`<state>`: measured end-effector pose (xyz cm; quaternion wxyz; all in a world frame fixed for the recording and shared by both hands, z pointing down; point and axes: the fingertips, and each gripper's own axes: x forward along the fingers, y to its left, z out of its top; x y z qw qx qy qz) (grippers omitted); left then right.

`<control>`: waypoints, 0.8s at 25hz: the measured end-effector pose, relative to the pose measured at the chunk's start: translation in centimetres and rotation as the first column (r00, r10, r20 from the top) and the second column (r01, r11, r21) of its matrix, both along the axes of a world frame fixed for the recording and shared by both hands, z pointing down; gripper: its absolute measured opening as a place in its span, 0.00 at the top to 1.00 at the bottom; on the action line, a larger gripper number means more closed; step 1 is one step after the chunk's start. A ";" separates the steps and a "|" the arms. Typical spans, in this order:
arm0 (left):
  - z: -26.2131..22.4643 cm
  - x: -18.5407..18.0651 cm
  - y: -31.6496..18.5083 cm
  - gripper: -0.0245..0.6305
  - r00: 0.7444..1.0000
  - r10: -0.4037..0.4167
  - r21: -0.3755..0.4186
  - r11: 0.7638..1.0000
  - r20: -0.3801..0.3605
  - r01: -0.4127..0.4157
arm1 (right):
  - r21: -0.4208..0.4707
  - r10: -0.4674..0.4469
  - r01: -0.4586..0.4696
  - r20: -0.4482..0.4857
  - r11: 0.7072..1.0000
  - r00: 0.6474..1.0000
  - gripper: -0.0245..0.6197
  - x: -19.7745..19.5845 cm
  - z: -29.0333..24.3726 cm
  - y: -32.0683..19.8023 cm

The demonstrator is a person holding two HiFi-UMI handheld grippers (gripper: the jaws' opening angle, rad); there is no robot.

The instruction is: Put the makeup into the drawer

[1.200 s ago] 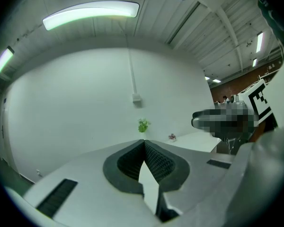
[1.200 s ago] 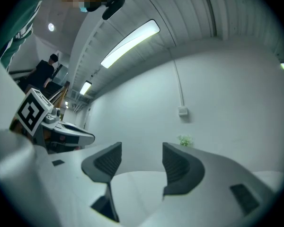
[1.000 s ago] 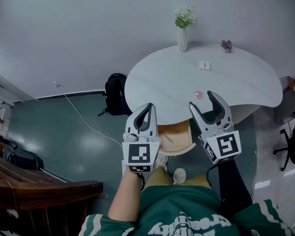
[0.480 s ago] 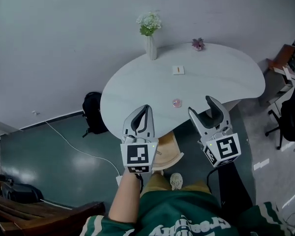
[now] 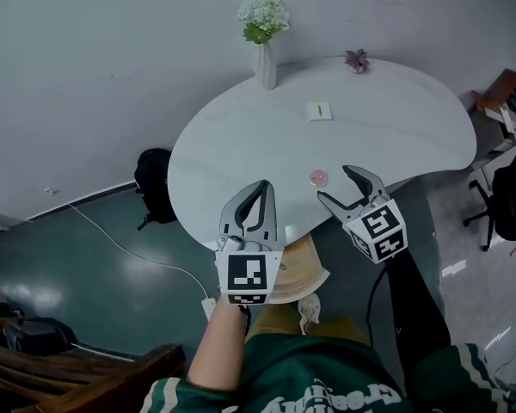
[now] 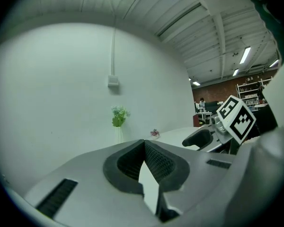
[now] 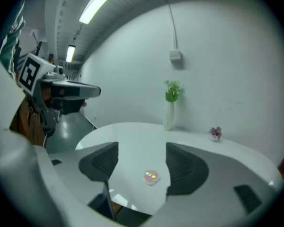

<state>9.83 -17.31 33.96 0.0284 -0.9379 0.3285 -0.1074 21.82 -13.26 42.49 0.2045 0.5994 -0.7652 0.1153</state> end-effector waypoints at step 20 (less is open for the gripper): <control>6.1 -1.4 -5.2 0.96 0.999 0.016 -0.070 0.997 0.052 -0.012 | -0.505 -0.238 0.162 -0.090 0.848 0.967 0.40 1.2 17.7 -5.5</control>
